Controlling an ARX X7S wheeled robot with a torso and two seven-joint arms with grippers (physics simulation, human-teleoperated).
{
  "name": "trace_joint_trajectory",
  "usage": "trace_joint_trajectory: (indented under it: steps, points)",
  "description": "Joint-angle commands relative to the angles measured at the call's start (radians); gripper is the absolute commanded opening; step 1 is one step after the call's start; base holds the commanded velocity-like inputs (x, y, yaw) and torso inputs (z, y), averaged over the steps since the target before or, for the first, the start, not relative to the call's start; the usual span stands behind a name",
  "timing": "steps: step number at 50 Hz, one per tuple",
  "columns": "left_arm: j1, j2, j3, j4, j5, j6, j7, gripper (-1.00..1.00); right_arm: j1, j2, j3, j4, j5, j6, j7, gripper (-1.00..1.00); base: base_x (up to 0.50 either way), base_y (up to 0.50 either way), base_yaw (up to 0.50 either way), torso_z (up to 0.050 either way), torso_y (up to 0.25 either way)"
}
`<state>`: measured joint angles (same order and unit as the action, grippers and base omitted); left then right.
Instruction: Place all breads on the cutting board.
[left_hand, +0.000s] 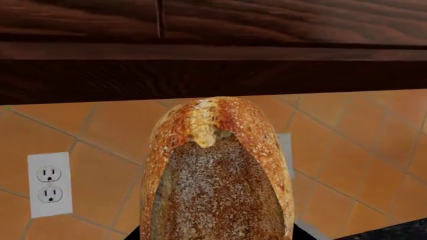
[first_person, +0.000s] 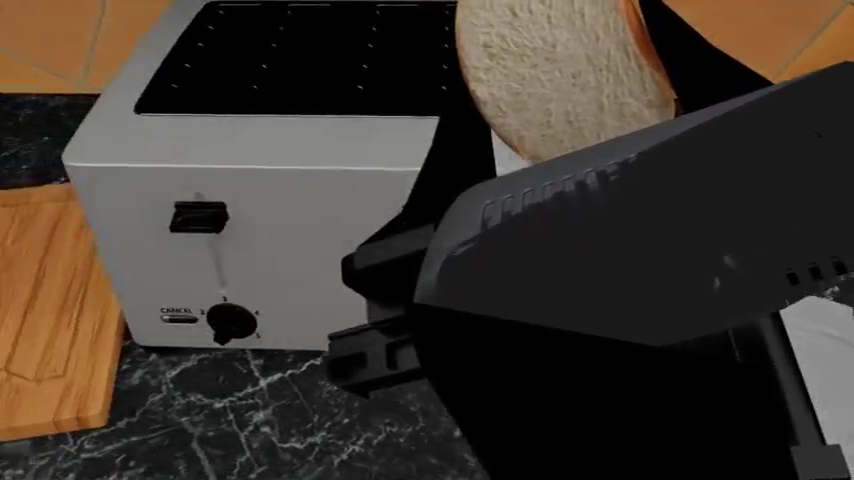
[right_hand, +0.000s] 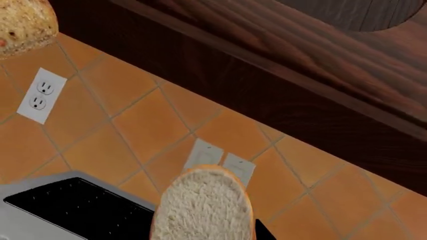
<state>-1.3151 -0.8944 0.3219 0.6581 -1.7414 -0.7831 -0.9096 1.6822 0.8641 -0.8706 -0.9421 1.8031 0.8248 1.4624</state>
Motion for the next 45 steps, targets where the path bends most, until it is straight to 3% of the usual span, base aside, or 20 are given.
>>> trace_joint_trajectory:
  steps: [1, 45]
  points:
    - [0.007, 0.019, -0.018, 0.001, 0.004, 0.019, 0.011, -1.00, -0.002, -0.025, 0.021, -0.002, -0.034, 0.028, -0.028, -1.00, -0.04, 0.50, 0.00, 0.000, 0.000]
    - [0.007, 0.017, -0.016, 0.004, 0.012, 0.024, 0.008, -1.00, -0.003, -0.025, 0.019, -0.006, -0.028, 0.019, -0.048, -1.00, -0.02, 0.49, 0.00, 0.000, 0.000]
